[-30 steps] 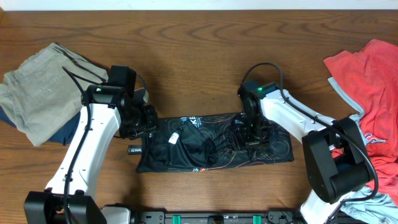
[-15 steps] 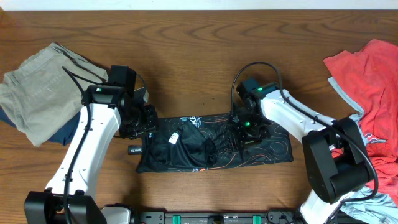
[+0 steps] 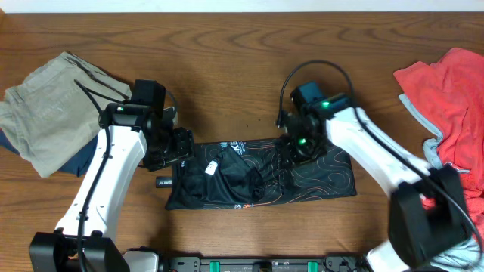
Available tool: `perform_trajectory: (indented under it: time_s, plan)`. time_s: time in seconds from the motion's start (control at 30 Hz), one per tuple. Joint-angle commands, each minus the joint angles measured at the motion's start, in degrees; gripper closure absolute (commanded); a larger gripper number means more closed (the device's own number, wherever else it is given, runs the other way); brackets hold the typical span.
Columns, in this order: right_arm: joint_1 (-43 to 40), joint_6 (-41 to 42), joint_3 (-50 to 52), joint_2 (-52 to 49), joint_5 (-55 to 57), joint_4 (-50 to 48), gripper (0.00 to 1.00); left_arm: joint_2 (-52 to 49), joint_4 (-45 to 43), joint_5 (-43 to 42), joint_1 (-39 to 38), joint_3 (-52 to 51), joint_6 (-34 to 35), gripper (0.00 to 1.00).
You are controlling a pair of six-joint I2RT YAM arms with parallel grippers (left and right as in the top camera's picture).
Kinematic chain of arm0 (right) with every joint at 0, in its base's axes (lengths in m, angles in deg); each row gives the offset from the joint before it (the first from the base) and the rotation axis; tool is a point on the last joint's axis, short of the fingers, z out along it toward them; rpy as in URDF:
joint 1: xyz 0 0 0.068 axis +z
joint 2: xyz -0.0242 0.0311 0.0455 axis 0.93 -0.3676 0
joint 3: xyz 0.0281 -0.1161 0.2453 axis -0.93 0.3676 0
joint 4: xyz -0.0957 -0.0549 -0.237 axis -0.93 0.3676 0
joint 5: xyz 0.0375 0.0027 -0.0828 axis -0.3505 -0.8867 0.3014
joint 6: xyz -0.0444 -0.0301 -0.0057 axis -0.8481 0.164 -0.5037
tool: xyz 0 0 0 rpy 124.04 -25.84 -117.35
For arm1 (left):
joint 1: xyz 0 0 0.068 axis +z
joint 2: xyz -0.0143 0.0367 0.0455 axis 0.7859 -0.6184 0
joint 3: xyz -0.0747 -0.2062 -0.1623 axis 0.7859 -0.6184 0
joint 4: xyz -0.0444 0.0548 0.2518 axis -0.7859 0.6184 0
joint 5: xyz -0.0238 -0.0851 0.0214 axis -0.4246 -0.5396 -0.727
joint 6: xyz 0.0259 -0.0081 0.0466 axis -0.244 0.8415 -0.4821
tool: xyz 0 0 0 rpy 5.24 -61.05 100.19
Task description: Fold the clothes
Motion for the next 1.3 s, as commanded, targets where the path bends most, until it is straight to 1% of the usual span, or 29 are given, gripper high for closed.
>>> perform_trajectory:
  time_s: [0.0, 0.03, 0.07, 0.13, 0.2, 0.27, 0.3, 0.33, 0.37, 0.6, 0.83, 1.1, 1.27]
  plan:
    - [-0.4, -1.0, -1.6, 5.2, 3.6, 0.2, 0.45, 0.5, 0.1, 3.6, 0.3, 0.8, -0.1, 0.24]
    - [-0.4, -0.5, -1.6, 6.2, 4.8, 0.5, 0.4, 0.4, -0.1, 3.7, 0.3, 0.8, -0.2, 0.22]
    - [-0.4, 0.6, -1.6, 7.0, 6.1, 0.9, 0.39, 0.3, -0.1, 3.7, 0.3, 0.8, -0.2, 0.19]
    - [-0.5, 2.4, -1.6, 7.8, 8.5, 1.8, 0.39, 0.1, -0.4, 3.7, 0.3, 0.8, -1.8, 0.16]
    - [-0.5, 3.8, -1.6, 8.0, 10.3, 2.8, 0.37, -0.6, -0.5, 3.7, 0.3, 0.8, -4.7, 0.14]
    - [-0.5, 5.5, -1.6, 7.9, 11.6, 3.8, 0.33, -1.5, -0.5, 3.7, 0.3, 0.7, -6.1, 0.13]
    - [-0.6, 6.1, -1.6, 7.9, 12.2, 4.3, 0.23, -2.2, -0.5, 3.7, 0.3, 0.5, -6.3, 0.12]
    - [-0.6, 6.6, -1.6, 7.9, 12.4, 4.6, 0.06, -2.8, -0.5, 3.7, 0.3, 0.3, -6.4, 0.12]
    - [-0.6, 6.6, -1.6, 7.9, 12.5, 4.8, 0.01, -3.6, -0.5, 3.7, 0.3, 0.1, -6.4, 0.12]
    - [-0.7, 7.1, -1.6, 7.9, 12.5, 6.3, 0.01, -10.3, -0.3, 3.9, 0.3, -0.5, -6.4, 0.12]
    - [-1.0, 8.5, -1.6, 7.9, 13.4, 7.1, 0.01, -16.0, -0.8, 6.7, 0.3, -1.8, -6.4, 0.12]
    - [-1.2, 8.5, -1.6, 7.9, 13.4, 7.1, 0.01, -18.7, -4.9, 6.6, 0.3, -6.0, -6.4, 0.12]
    - [-1.6, 9.1, -1.6, 7.9, 13.4, 7.1, 0.01, -18.7, -9.4, 6.4, 0.2, -9.4, -6.4, 0.12]
